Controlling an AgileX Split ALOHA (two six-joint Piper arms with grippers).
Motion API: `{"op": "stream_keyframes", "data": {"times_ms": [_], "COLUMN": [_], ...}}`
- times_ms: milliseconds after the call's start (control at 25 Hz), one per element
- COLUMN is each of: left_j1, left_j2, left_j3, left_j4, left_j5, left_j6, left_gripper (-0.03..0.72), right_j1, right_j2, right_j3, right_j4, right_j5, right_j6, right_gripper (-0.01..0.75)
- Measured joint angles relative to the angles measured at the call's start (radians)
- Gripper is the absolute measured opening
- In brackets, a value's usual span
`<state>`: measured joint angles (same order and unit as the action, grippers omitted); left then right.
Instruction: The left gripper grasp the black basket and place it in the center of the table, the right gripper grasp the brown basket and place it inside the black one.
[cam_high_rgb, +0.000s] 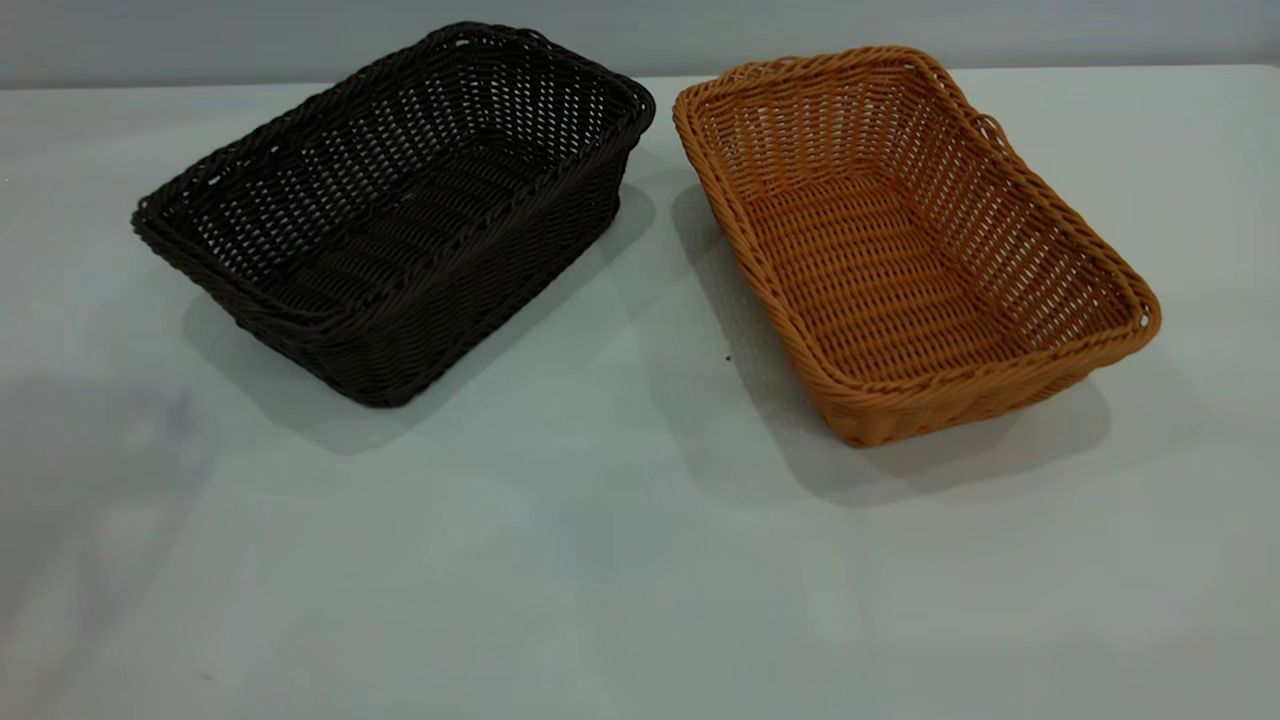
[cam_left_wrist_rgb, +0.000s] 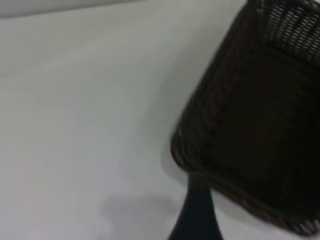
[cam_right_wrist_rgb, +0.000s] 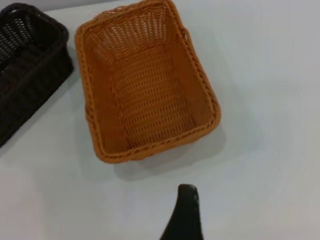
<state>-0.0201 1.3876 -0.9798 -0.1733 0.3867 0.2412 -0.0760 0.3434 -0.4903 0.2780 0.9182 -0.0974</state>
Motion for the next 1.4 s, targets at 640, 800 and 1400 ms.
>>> {"op": "stream_keyframes", "data": {"times_ms": [640, 800, 1400], "left_j1": [-0.064, -0.064, -0.118], "left_j2": [0.794, 0.85, 1.049], "left_j3": [-0.604, -0.662, -0.746], "left_j4": [0.0, 0.001, 0.001], "left_j5": [0.107, 0.1, -0.039], "left_j6": [0.248, 0.262, 0.286], "left_gripper": [0.542, 0.542, 0.525], "right_j1": [0.0, 0.0, 0.0], "right_j2": [0.214, 0.279, 0.65], "right_j3": [0.0, 0.0, -0.001], "right_j4": [0.0, 0.029, 0.294], "right_j5": [-0.089, -0.074, -0.139], "right_j6": [0.068, 0.069, -0.065], "right_gripper": [0.591, 0.591, 0.591]}}
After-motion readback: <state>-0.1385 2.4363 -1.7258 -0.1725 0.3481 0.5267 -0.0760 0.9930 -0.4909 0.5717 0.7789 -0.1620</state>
